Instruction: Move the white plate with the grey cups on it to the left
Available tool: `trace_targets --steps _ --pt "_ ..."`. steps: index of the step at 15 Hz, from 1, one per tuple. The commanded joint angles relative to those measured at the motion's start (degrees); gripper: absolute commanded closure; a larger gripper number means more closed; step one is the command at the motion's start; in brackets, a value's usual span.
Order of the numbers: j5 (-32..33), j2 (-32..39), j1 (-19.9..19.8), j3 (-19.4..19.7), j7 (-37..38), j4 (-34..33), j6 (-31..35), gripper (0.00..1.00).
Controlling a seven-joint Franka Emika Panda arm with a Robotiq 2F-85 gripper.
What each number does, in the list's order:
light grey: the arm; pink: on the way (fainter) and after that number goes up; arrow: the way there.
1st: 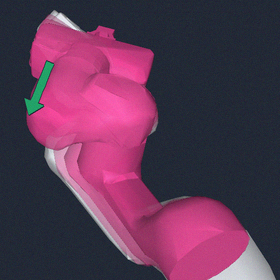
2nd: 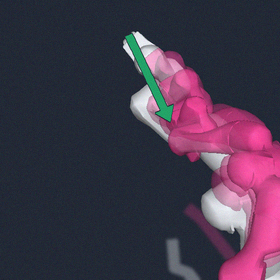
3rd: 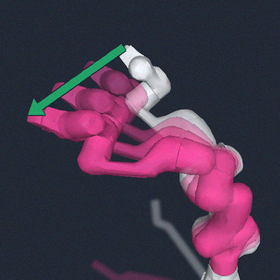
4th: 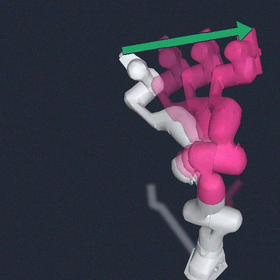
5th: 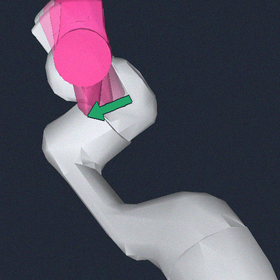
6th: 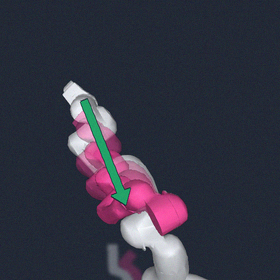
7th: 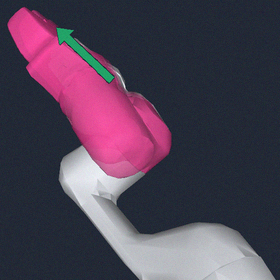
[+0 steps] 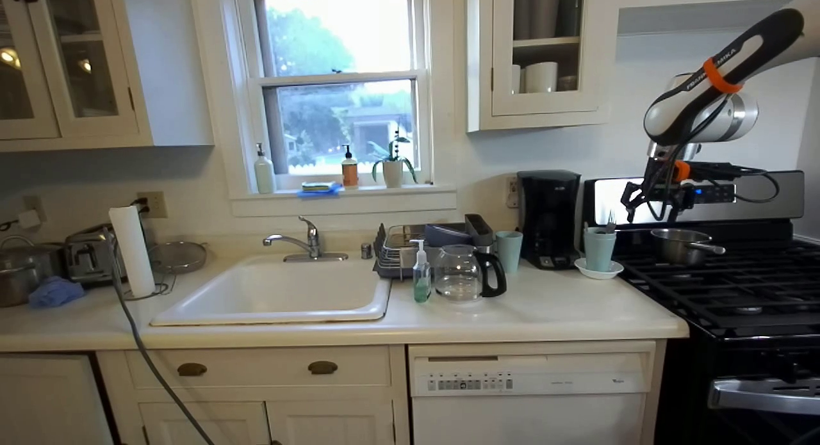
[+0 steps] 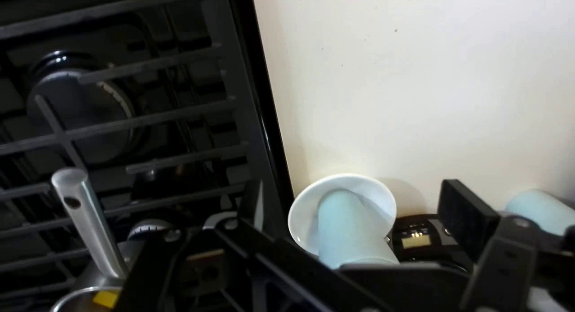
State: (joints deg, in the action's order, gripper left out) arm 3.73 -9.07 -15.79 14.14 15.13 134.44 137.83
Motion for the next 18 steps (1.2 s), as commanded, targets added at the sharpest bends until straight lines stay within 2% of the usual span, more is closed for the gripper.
trace_targets --steps 1,4,6,7,9,16,18 --pt "-6.43 0.54 -0.11 0.17 5.52 3.73 3.13 0.0" --pt "-15.11 1.61 -0.24 1.86 3.72 7.22 9.5 0.0" --pt "-24.57 2.82 0.22 3.85 -1.1 8.98 12.61 0.0" --pt "-17.61 2.23 -0.38 2.05 2.55 7.11 9.14 0.0" --pt "-21.81 2.99 -0.45 3.27 0.0 8.38 11.15 0.0" --pt "-22.86 3.77 -0.29 3.4 0.16 8.24 11.83 0.0" --pt "-27.09 6.14 0.49 3.36 0.66 7.55 12.37 0.0"
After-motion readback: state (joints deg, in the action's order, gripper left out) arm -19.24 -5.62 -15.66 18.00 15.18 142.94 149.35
